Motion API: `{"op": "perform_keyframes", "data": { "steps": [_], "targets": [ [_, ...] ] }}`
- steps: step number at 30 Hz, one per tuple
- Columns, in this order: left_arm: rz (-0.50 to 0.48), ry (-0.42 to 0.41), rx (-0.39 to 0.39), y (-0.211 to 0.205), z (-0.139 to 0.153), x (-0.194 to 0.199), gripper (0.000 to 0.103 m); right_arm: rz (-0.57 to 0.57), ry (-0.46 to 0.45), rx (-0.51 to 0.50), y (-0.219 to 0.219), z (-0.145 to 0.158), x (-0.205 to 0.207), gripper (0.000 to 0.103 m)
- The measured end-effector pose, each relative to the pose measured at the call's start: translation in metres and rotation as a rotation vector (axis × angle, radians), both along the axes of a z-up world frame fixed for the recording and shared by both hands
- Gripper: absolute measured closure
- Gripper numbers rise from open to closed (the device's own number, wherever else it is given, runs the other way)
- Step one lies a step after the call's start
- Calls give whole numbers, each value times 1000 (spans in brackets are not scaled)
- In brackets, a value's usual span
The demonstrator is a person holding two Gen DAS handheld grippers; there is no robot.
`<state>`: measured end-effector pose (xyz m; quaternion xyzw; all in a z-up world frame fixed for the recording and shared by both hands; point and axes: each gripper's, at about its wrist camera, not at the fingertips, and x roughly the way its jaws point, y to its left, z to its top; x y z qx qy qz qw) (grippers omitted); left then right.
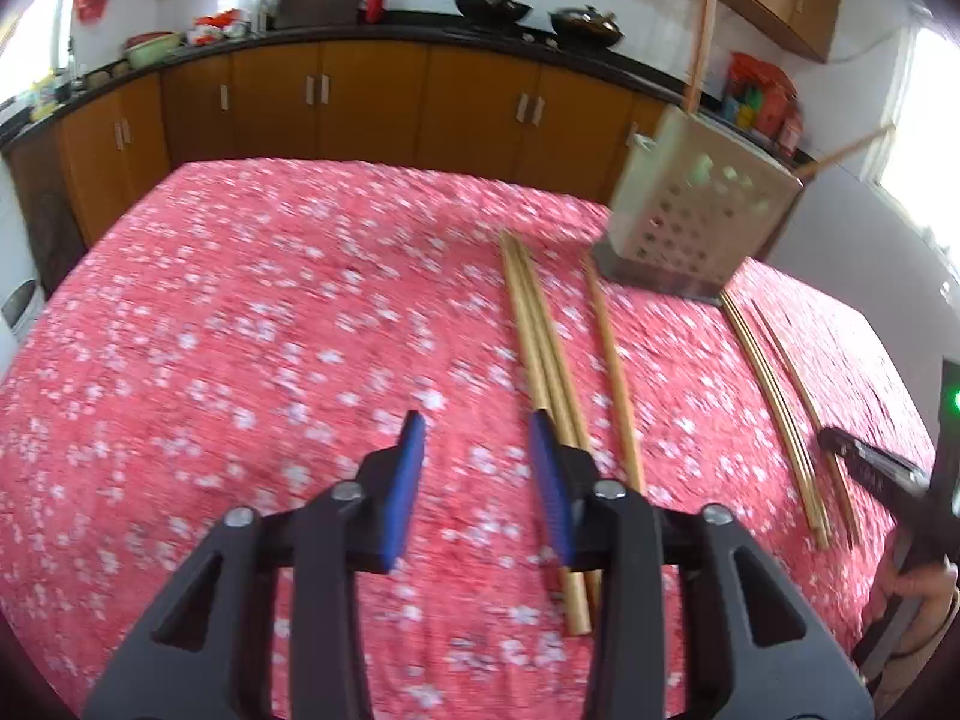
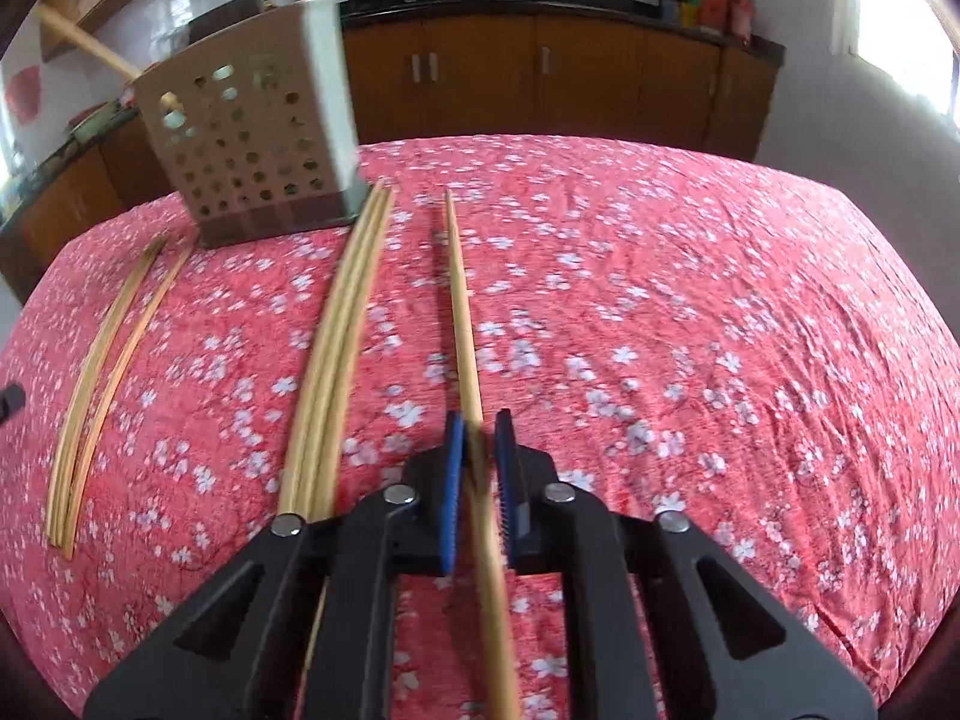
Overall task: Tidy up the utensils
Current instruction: 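Lower the right tool onto a chopstick and close while the left tool grasps another, then lift both held chopsticks and carry them above the holder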
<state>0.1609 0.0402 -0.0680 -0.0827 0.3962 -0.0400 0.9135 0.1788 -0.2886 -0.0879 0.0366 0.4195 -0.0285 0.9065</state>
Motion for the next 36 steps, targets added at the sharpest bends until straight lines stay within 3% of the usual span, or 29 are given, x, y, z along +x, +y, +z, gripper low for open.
{"op": "perform_keyframes", "data": {
  "steps": [9, 15, 23, 36],
  "targets": [
    [-77, 60, 55, -31, -16, 12, 83, -18, -2, 7, -10, 6, -5, 95],
    [-66, 71, 132, -36, -26, 20, 94, -10, -1, -6, -8, 2, -10, 95],
    [62, 87, 104, 9, -25, 42, 94, 23, -3, -33, -1, -1, -1, 94],
    [70, 76, 45, 28, -25, 38, 93, -32, -10, -9, -19, -2, 19, 94]
  ]
}}
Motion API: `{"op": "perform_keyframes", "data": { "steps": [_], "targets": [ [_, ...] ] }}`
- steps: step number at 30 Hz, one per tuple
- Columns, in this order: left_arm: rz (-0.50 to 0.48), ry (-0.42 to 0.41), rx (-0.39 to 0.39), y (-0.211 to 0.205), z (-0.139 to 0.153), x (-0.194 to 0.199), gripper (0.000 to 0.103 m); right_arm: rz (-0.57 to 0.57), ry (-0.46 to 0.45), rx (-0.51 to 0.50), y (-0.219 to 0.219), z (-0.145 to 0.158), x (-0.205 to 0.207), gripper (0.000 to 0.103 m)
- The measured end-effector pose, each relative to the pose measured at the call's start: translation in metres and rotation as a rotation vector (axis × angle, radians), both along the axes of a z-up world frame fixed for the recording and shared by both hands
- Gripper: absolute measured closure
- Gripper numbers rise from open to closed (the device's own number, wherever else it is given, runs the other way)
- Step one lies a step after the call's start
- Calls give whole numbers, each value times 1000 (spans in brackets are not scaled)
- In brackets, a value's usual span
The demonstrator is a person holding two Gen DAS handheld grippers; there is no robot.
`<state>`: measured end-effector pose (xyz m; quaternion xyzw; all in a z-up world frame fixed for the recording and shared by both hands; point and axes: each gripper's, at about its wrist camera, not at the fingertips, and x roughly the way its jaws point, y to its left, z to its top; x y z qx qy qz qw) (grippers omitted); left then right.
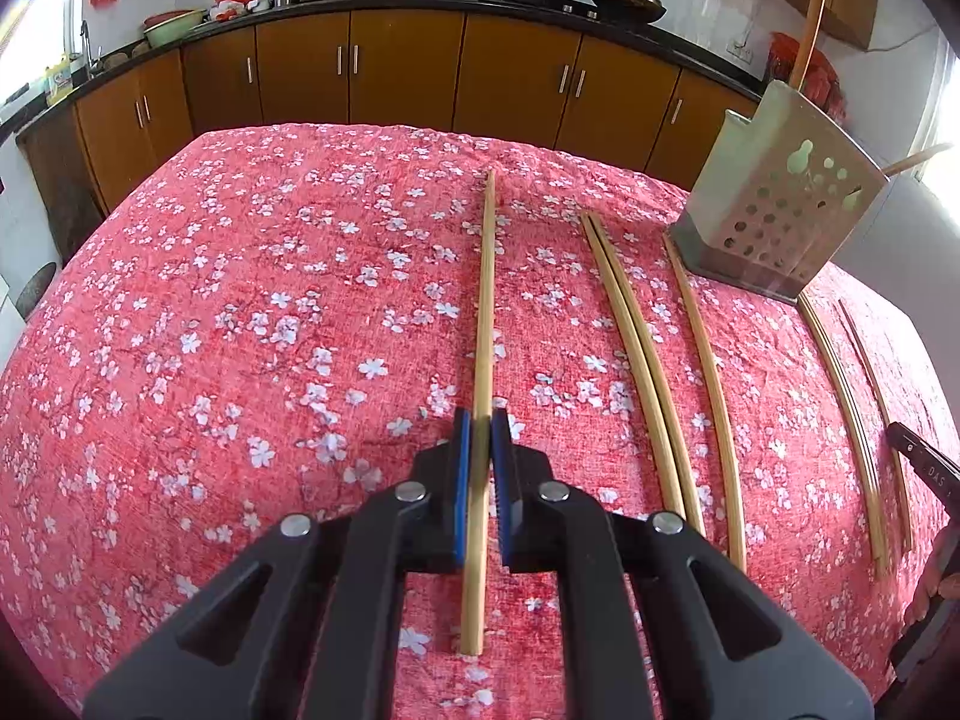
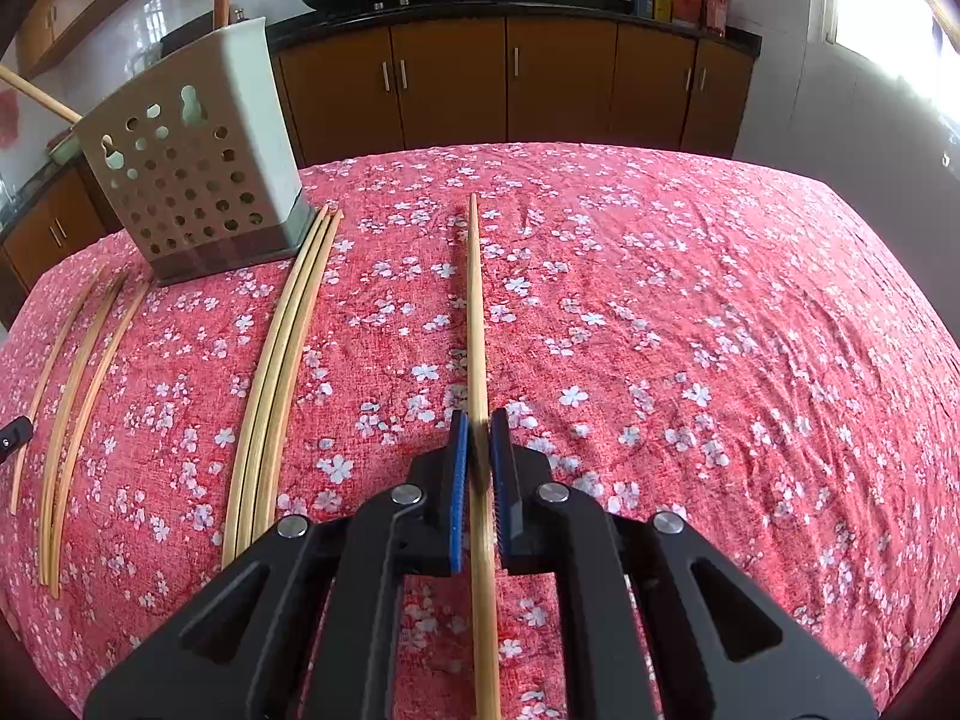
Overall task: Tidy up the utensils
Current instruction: 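Lift both held chopsticks and carry them above the holder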
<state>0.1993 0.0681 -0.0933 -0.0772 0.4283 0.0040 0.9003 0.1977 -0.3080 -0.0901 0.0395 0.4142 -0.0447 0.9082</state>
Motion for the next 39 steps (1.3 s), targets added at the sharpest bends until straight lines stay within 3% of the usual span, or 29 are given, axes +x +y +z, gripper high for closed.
{"op": "perform_keyframes", "data": {
  "steps": [26, 39],
  "targets": [
    [4, 0, -18, 0, 1, 1, 93, -2, -3, 15, -2, -1, -3, 94],
    [-18, 6, 30, -8, 5, -12, 95, 17, -9, 47, -3, 3, -20, 95]
  ]
}}
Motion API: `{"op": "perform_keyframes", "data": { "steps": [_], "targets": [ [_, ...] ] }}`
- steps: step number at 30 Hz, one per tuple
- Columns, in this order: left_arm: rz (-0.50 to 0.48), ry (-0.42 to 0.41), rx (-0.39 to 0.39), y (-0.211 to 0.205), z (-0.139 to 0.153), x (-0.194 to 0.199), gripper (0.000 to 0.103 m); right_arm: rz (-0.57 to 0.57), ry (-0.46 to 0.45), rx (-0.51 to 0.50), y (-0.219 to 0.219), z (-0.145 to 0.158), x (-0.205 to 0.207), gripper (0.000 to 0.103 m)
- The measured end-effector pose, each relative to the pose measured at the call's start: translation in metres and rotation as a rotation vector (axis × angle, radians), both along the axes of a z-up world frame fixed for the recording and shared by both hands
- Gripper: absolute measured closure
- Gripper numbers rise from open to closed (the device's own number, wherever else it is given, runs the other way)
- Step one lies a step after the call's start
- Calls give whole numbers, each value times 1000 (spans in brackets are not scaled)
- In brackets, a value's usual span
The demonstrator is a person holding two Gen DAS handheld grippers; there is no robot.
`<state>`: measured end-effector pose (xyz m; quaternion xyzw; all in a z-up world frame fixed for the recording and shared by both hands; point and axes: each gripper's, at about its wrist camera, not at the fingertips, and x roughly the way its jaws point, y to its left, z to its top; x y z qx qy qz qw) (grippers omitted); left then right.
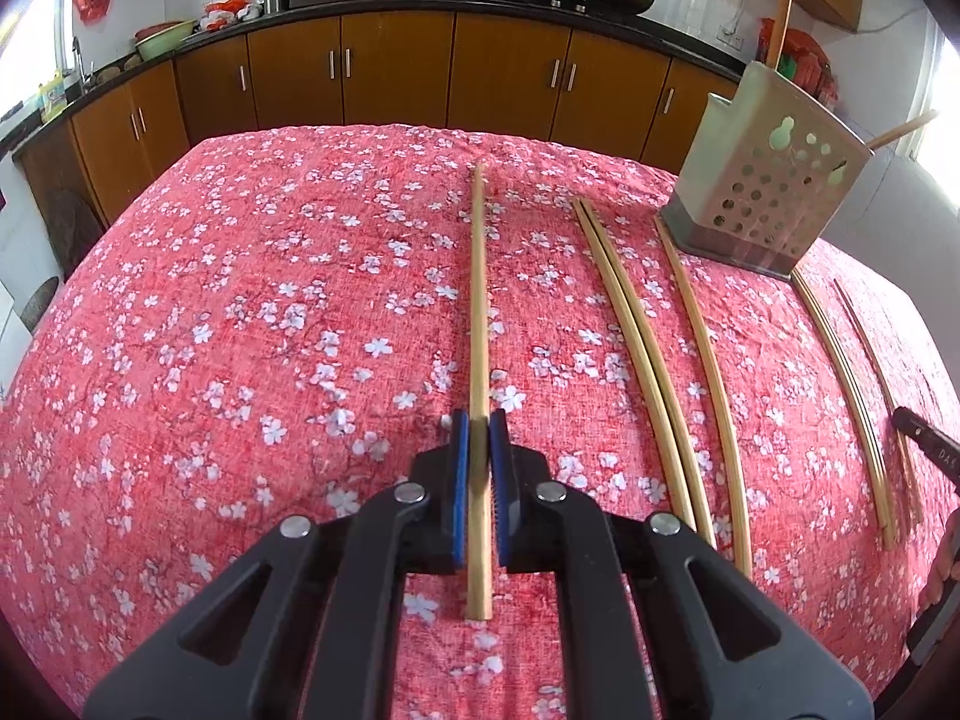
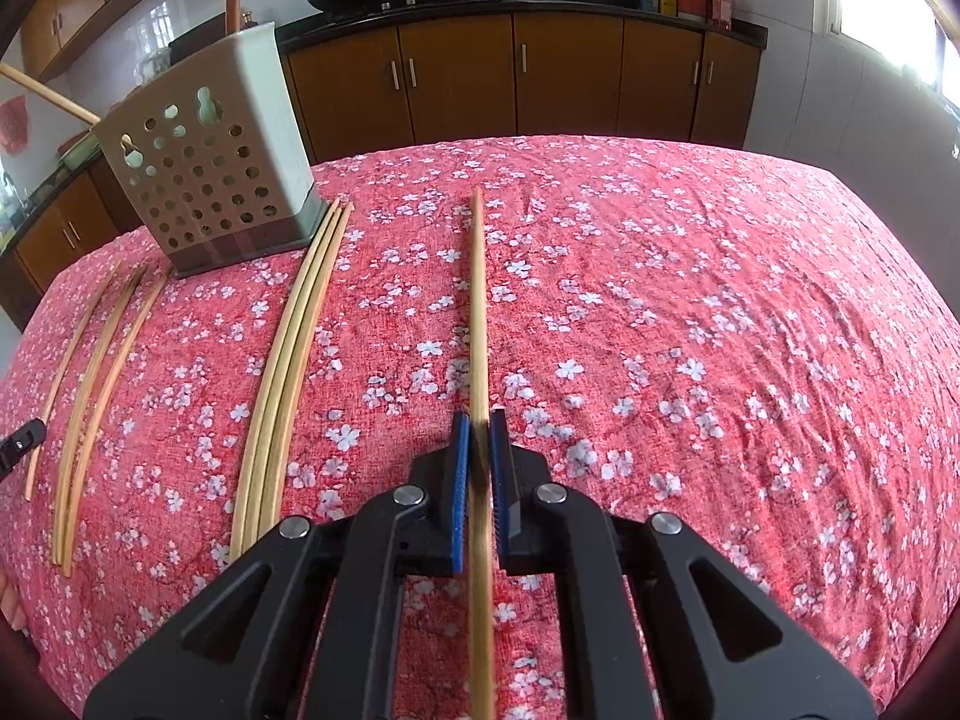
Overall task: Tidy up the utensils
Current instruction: 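Lift both held chopsticks and carry them above the holder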
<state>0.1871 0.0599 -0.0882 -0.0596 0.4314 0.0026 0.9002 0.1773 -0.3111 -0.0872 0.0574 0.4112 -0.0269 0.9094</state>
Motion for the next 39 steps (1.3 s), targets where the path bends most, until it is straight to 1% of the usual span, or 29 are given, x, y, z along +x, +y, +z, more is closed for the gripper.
{"op": "perform_keyframes", "data": {
  "steps": [1, 4, 10, 14, 17, 21, 24, 29, 33, 35, 39],
  "targets": [
    [1, -7, -8, 1, 2, -2, 95, -2, -17, 8, -2, 4, -3, 95],
    [-1, -76, -21, 3, 24, -11, 95, -9, -89, 16, -6, 24, -16, 95],
    [1, -241, -50, 8, 83, -23, 95, -23, -224, 28, -12, 68, -29, 95],
    [7, -322, -88, 12, 116, -24, 95, -25, -305, 34, -12, 92, -33, 95],
    [5, -345, -117, 16, 131, -20, 95, -23, -336, 26, -10, 105, -33, 95],
    [8, -351, -116, 19, 140, -12, 95, -26, -344, 26, -9, 109, -28, 95],
    [-7, -368, -117, 20, 153, -12, 95, -27, -358, 49, -9, 116, -23, 95],
    [-53, -433, -102, 13, 185, -19, 95, 2, -428, 115, -9, 147, -23, 95],
    [-96, -495, -99, 0, 214, -23, 95, 58, -499, 165, 0, 178, -27, 95],
    [-111, -529, -110, -8, 230, -24, 95, 95, -531, 187, 8, 193, -27, 95],
    [-129, -594, -131, -29, 255, -19, 95, 160, -564, 230, 20, 211, -24, 95]
  ]
}}
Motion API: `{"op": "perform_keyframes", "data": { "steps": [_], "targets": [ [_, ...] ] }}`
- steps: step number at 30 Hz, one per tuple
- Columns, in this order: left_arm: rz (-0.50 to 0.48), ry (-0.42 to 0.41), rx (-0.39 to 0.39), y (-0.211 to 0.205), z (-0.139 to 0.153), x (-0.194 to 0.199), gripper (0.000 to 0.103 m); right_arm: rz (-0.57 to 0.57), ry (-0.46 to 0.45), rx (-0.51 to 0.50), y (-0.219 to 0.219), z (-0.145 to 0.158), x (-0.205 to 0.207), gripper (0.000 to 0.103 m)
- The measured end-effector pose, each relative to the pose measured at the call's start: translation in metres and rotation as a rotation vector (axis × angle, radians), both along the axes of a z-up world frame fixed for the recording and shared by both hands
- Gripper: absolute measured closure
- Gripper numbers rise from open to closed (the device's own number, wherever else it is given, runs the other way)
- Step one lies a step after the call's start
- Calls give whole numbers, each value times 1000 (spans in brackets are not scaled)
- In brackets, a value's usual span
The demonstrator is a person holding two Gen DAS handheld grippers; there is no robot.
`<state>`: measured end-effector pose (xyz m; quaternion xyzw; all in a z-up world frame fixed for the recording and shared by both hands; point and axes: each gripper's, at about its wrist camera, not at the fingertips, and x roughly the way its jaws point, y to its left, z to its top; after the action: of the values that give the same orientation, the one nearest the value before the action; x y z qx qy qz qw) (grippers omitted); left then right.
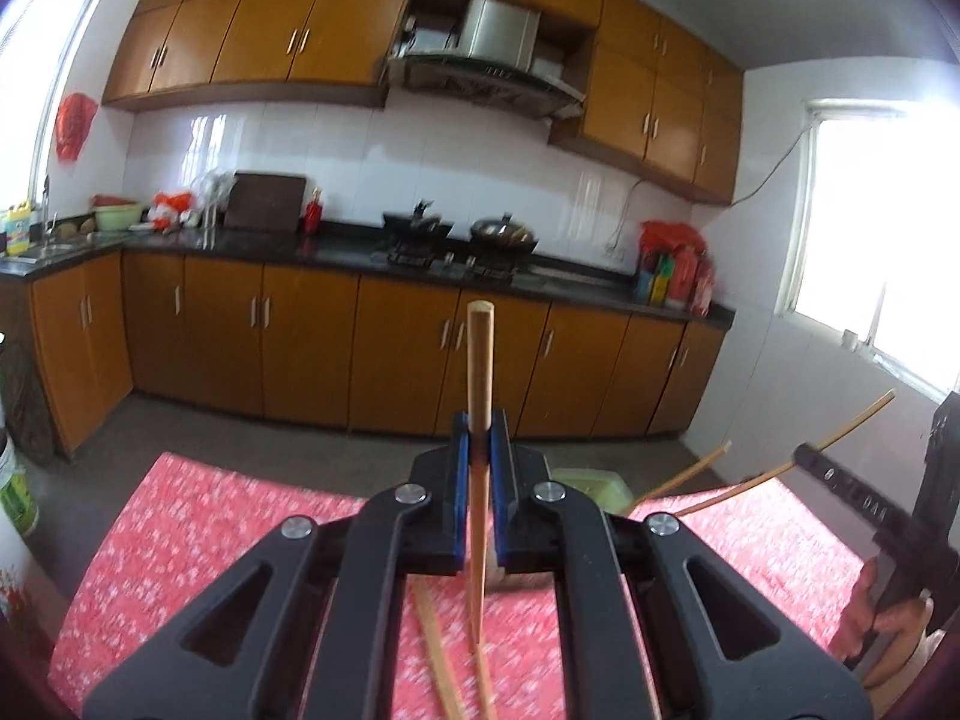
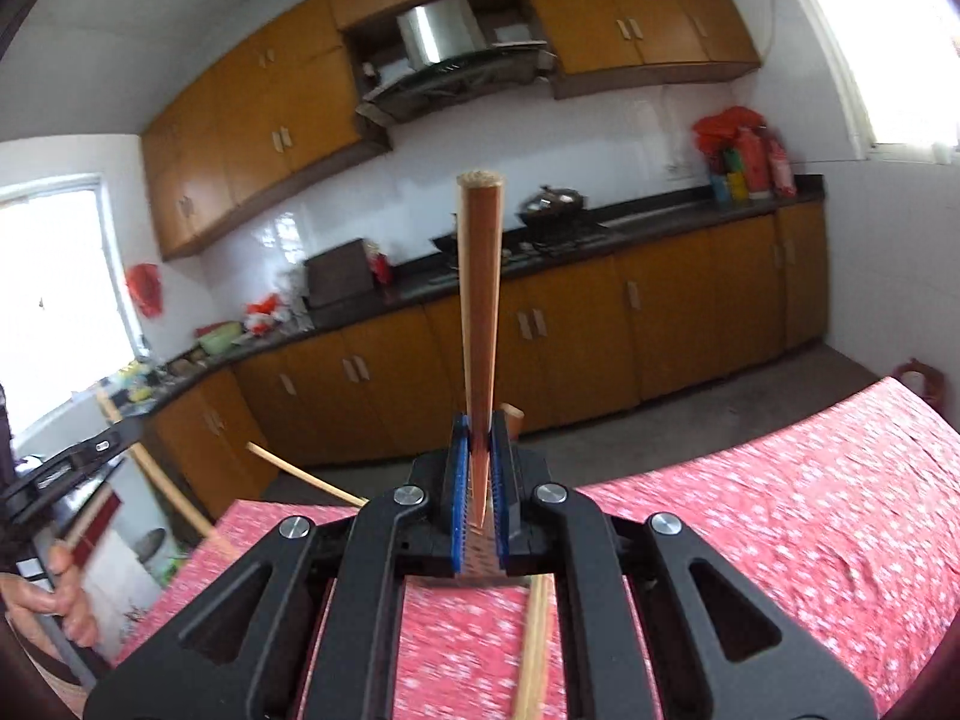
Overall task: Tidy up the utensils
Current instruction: 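Lift both held chopsticks and carry them above the holder, then open both tools to drop the chopsticks into the holder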
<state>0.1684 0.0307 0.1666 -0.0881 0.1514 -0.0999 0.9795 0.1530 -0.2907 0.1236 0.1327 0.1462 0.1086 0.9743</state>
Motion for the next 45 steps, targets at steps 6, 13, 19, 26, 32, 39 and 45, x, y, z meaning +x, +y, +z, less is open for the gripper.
{"op": "perform_keyframes", "data": {
  "steps": [6, 13, 19, 26, 32, 39, 45],
  "targets": [
    [2, -130, -29, -37, 38, 23, 95, 28, -28, -26, 17, 17, 23, 95],
    [37, -165, -69, -62, 36, 69, 95, 41, 79, -52, 24, 3, 65, 95],
    [18, -72, -32, -81, -1, 105, 95, 37, 165, -53, 26, -19, 89, 95],
    [42, -35, -27, -69, -15, 112, 75, 9, 125, -48, 26, -11, 79, 63],
    [82, -50, -41, -42, 0, 82, 57, -42, 45, -40, 10, 10, 45, 58],
    [171, 63, 48, 6, -37, 31, 40, -164, 120, -37, -33, -21, 13, 55],
    [236, 281, 176, 34, -131, 18, 39, -191, 383, -52, -48, -115, 20, 64]
  ]
}}
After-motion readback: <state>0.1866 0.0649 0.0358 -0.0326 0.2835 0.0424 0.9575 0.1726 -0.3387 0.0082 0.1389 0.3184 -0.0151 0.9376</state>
